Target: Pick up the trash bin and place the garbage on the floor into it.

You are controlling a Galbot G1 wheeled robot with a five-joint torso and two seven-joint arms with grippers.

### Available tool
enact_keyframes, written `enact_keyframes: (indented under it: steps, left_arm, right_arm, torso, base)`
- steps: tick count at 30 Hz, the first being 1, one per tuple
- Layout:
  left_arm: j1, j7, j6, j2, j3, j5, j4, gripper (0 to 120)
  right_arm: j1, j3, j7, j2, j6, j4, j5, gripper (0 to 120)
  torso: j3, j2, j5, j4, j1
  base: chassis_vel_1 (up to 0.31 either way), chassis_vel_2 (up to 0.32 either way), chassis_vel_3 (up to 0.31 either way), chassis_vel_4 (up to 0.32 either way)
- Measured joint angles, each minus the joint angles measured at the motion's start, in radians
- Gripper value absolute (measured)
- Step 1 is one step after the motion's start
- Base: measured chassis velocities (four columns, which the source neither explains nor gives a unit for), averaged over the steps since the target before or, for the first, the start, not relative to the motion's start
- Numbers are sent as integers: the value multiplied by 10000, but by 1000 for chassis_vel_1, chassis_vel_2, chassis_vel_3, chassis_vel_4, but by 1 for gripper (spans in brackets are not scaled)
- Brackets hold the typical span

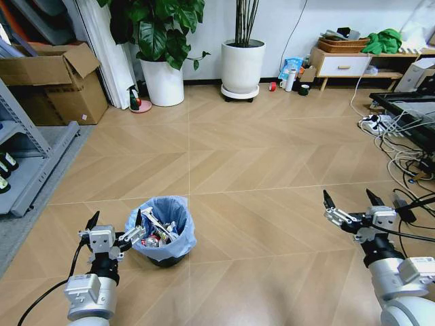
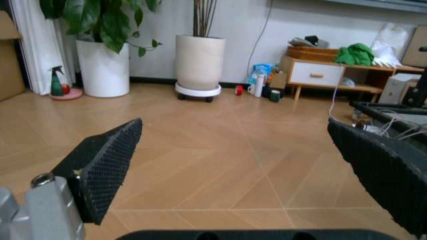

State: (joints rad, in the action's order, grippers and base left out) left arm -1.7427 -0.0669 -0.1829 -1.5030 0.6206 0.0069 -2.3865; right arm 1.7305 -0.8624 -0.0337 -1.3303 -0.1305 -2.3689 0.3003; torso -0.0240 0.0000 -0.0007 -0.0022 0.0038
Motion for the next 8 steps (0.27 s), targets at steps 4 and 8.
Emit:
enact_keyframes:
  steps: [4,8]
  left_arm:
    - [2,-2,-3,2,0,-5,2,100]
    - [2,-5,-6,4,-1,-9,3,100]
  right_arm:
    - [-2,3,3,2,-1,3,0,100]
    - [-4,5,4,4,0,5,1,100]
  torso:
    - [0,0,0,0,0]
    - [0,0,0,0,0]
  base:
    - [0,0,0,0]
    - [0,0,0,0]
